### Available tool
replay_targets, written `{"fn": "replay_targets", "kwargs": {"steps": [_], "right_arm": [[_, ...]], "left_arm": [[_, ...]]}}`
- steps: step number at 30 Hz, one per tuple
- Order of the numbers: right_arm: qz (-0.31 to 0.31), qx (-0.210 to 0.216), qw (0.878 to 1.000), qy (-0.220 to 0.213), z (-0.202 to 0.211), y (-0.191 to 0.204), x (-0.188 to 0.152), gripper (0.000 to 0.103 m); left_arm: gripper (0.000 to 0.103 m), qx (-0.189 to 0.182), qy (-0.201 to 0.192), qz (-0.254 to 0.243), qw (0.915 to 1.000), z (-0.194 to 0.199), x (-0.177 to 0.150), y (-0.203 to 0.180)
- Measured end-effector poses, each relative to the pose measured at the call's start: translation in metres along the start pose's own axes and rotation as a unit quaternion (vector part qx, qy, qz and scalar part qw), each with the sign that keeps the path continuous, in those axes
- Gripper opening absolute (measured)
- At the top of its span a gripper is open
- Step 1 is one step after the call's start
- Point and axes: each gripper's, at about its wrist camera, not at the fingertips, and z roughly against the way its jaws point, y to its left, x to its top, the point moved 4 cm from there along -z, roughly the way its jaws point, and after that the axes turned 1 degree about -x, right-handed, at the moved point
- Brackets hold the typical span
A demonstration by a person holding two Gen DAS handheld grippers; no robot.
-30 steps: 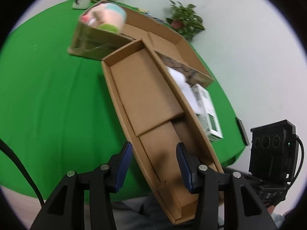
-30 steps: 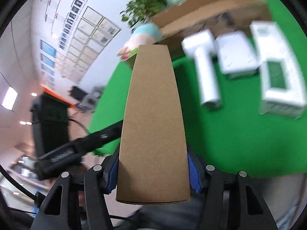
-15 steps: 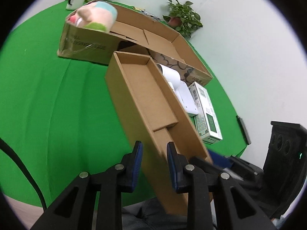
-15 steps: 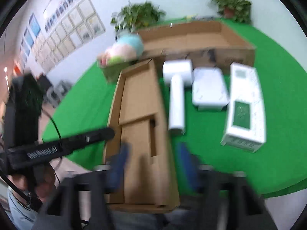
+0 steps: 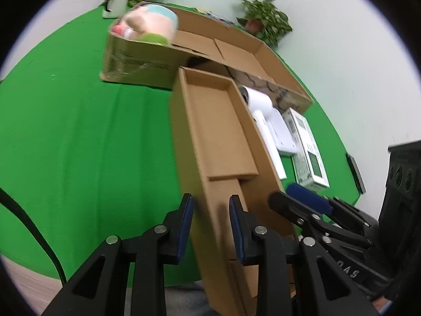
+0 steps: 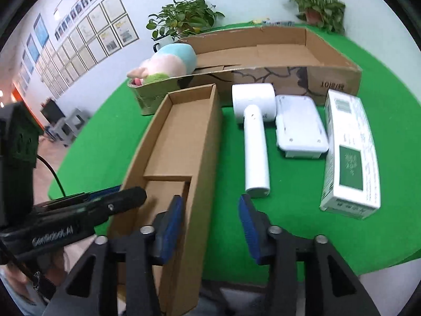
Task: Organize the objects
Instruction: 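Lift the cardboard insert with the right gripper while the left gripper grasps it too, then carry the cardboard insert over the box and lower it beside the plush toy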
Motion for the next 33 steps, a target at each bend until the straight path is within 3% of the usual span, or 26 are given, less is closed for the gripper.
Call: {"fn": "replay_targets", "kwargs": {"steps": [2,4,17,24,33], "right_arm": [[0.013,0.003,1.000,-0.001,-0.001,0.006,-0.001,0.016],[0.026,0.000,1.000,0.003,-0.005,0.013,-0.003,0.010],[0.016,-0.004,1.000,-0.015,0.002,0.020,-0.001,0.010],[0.024,-0.005,0.997,-0.080,0.036,0.031,0.019,0.010],[0.035,-0.036,0.980,-0.191,0.098,0.028,0.080,0.009]], "left_arm": [[0.021,0.019,0.004,-0.011,0.9997,-0.004,-0.002,-0.003],[0.021,0.023,0.003,-0.009,0.9997,-0.005,-0.001,-0.004],[0.016,0.061,-0.028,-0.033,0.9972,0.013,-0.001,-0.009],[0.015,0.076,-0.085,-0.061,0.9916,0.050,0.021,-0.028],[0.015,0.068,-0.181,-0.124,0.9733,0.089,0.079,-0.079]]}}
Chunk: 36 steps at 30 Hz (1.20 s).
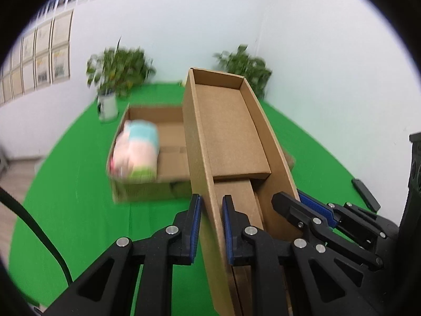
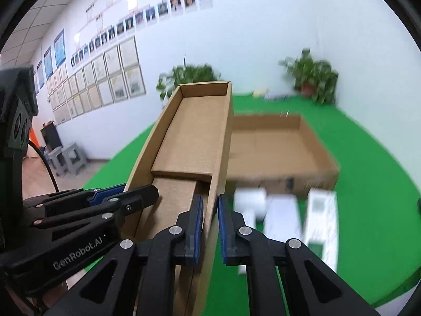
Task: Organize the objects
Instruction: 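Carry the cardboard insert over the box and lower it beside the plush toy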
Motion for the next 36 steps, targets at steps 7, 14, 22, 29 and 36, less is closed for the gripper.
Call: {"fn": "replay_targets", "kwargs": {"steps": [7,14,22,29,36], "right_arm": [[0.013,-0.015,0.998,-0.061,0.015,-0.011,0.070,0.008],[0.015,-0.012,0.996,-0.082,0.013,-0.012,0.132,0.008],[0.032,0.001,0.997,-0.070,-0.021,-0.012,0.206,0.009],[0.019,0.008,1.000,-0.023,-0.094,-0.028,0.245,0.009],[0.009,0.019,1.000,0.023,-0.182,-0.041,0.228,0.009]], "left_arm": [[0.015,-0.011,-0.057,-0.015,0.9982,0.003,0.072,-0.009],[0.015,-0.001,-0.079,-0.026,0.9966,-0.002,0.129,-0.003],[0.015,0.006,-0.055,-0.016,0.9983,-0.028,0.183,0.015],[0.015,0.029,0.006,-0.017,0.9994,-0.085,0.199,0.034],[0.014,0.048,0.065,-0.013,0.9966,-0.142,0.174,0.056]]}}
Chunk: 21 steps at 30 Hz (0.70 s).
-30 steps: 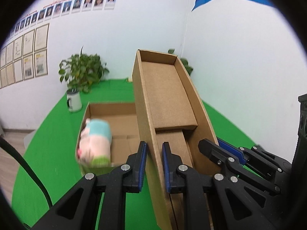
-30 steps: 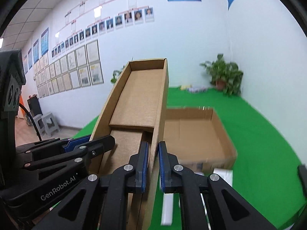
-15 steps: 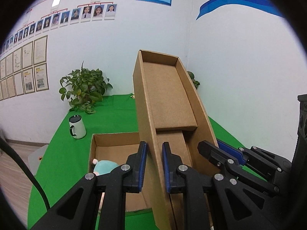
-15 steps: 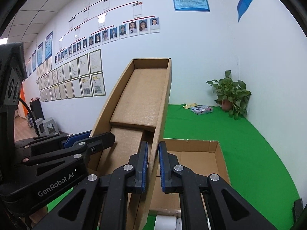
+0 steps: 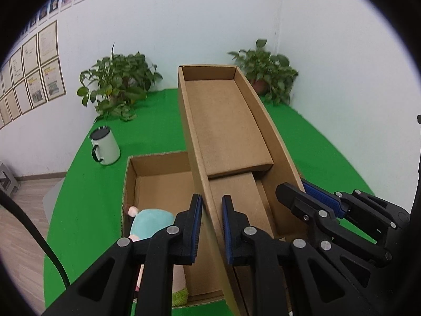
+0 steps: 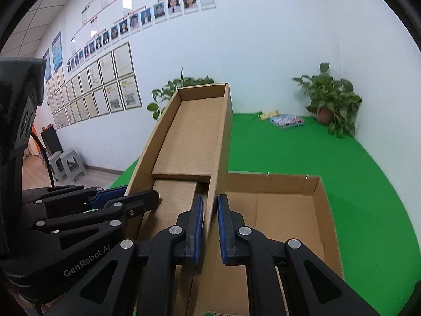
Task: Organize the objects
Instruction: 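Carry the cardboard insert over the box and lower it beside the plush toy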
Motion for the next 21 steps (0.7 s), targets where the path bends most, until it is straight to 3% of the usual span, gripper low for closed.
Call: {"fn": "replay_targets", "kwargs": {"steps": [10,21], "right_arm": [[-0.031,0.018,0.997,0.075,-0.111,-0.023,-0.070,0.008],[-0.054,0.034,0.990,0.125,-0.165,-0.035,-0.136,0.008]], "left_arm": [[0.013,0.020,0.077,0.008,0.9968,-0.076,-0.040,0.016],[0.012,0.059,0.143,-0.003,0.9879,-0.121,-0.070,0.024]]}}
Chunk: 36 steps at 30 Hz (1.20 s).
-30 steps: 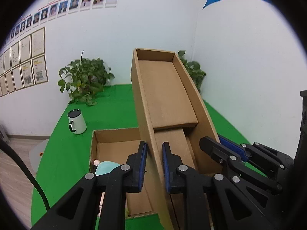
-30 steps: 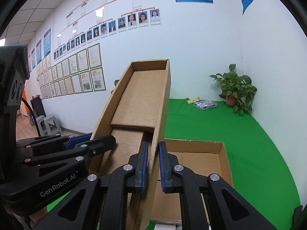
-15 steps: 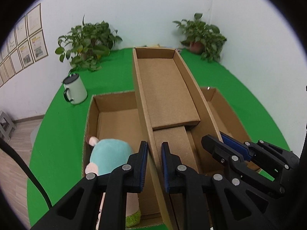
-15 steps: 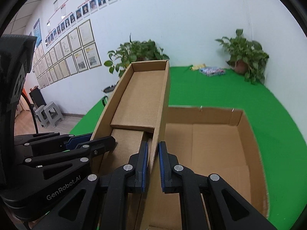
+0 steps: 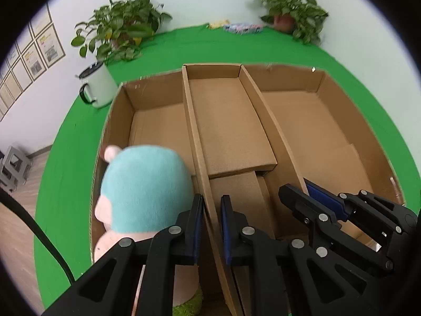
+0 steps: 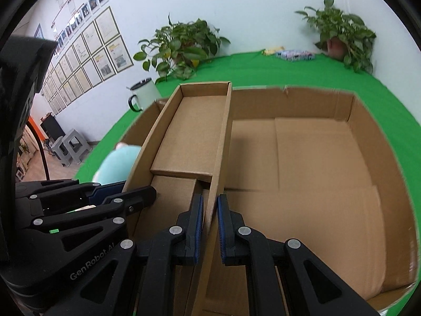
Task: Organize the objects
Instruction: 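Carry the cardboard insert over the box and lower it beside the plush toy, then open both grippers to release the insert and withdraw from the box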
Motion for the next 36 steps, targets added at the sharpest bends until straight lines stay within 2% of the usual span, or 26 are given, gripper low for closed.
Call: {"fn": "replay_targets", "kwargs": {"steps": [5,9,13,15,19,23,27,34,36], "right_arm": [[-0.011,0.006,1.000,0.020,-0.014,0.003,-0.016,0.008],[-0.011,0.005,0.999,0.032,-0.023,0.008,-0.022,0.008],[-0.010,-0.002,0.999,0.034,-0.022,0.013,-0.028,0.008],[-0.008,-0.003,0.999,0.032,-0.018,0.016,-0.025,0.008],[0.009,-0.020,0.999,0.034,-0.022,0.023,-0.028,0.008],[0.023,-0.032,0.999,0.036,-0.021,0.026,-0.028,0.008],[0.066,-0.058,0.995,0.040,-0.023,0.033,-0.025,0.008],[0.089,-0.061,0.993,0.050,-0.022,0.035,-0.023,0.010],[0.088,-0.052,0.994,0.047,-0.019,0.036,-0.023,0.013]], "left_arm": [[0.012,-0.004,0.034,0.015,0.9993,-0.016,-0.011,0.003],[0.013,-0.009,0.039,0.015,0.9991,-0.018,-0.014,0.004],[0.014,-0.034,0.041,0.026,0.9982,-0.010,-0.018,0.007],[0.014,-0.051,0.030,0.031,0.9977,-0.001,-0.020,0.010],[0.014,-0.041,0.002,0.025,0.9989,0.018,-0.026,0.017],[0.014,-0.051,-0.011,0.028,0.9982,0.029,-0.032,0.023],[0.014,-0.055,-0.027,0.027,0.9978,0.038,-0.037,0.028],[0.014,-0.069,-0.051,0.043,0.9954,0.049,-0.044,0.035],[0.018,-0.070,-0.064,0.048,0.9944,0.054,-0.046,0.036]]}}
